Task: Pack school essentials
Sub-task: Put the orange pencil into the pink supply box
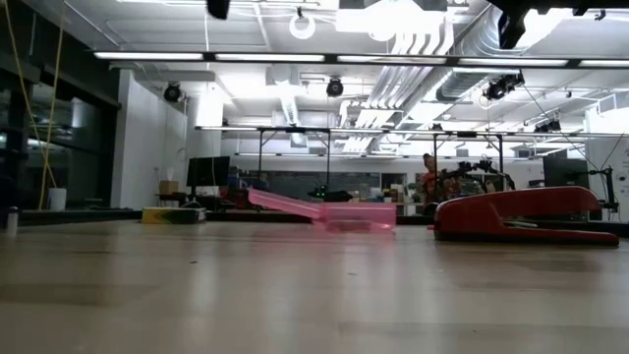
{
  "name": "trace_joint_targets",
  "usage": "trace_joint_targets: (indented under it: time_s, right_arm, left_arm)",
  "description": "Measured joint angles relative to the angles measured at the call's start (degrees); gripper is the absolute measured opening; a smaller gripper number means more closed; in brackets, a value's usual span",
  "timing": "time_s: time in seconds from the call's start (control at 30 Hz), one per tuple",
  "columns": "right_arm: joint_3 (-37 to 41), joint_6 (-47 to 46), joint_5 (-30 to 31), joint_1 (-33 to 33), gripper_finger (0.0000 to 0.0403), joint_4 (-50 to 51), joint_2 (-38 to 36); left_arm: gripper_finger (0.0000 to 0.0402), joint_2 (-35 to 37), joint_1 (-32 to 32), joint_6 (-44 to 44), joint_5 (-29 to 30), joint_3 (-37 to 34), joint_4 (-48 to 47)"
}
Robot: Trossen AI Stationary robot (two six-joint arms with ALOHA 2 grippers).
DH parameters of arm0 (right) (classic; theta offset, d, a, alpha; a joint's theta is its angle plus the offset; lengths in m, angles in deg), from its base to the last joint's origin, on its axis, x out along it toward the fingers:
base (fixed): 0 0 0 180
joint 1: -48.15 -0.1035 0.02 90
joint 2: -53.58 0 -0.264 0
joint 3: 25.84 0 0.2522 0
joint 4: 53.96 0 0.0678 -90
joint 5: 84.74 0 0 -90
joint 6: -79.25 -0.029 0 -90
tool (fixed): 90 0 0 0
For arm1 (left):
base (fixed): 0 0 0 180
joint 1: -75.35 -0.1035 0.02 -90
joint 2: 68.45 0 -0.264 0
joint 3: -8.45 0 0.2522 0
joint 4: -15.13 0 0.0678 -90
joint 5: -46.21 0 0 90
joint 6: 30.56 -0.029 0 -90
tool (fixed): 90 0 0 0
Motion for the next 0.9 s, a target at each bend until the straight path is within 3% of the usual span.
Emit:
trace_joint_targets:
  time_s: [0.13, 0.37, 0.6, 0.9]
  right_arm:
    - [0.0, -0.1, 0.1, 0.0, 0.0000, -0.3, 0.0]
    - [0.0, -0.1, 0.9, 0.0, 0.0000, -1.0, 0.0]
    - [0.0, 0.1, 1.7, 0.0, 0.0000, -1.0, 0.0]
    - [0.0, 0.0, 1.7, 0.0, 0.0000, -1.8, 0.0]
  left_arm:
    - [0.0000, 6.5, -0.5, -1.5, -5.4, -9.8, 10.2]
    - [0.0000, 17.6, -7.6, -6.2, -19.6, -15.8, 5.8]
    - [0.0000, 23.0, -9.7, -10.2, -20.7, -16.2, 0.1]
    - [0.0000, 24.1, -9.7, -10.1, -20.2, -16.2, -0.1]
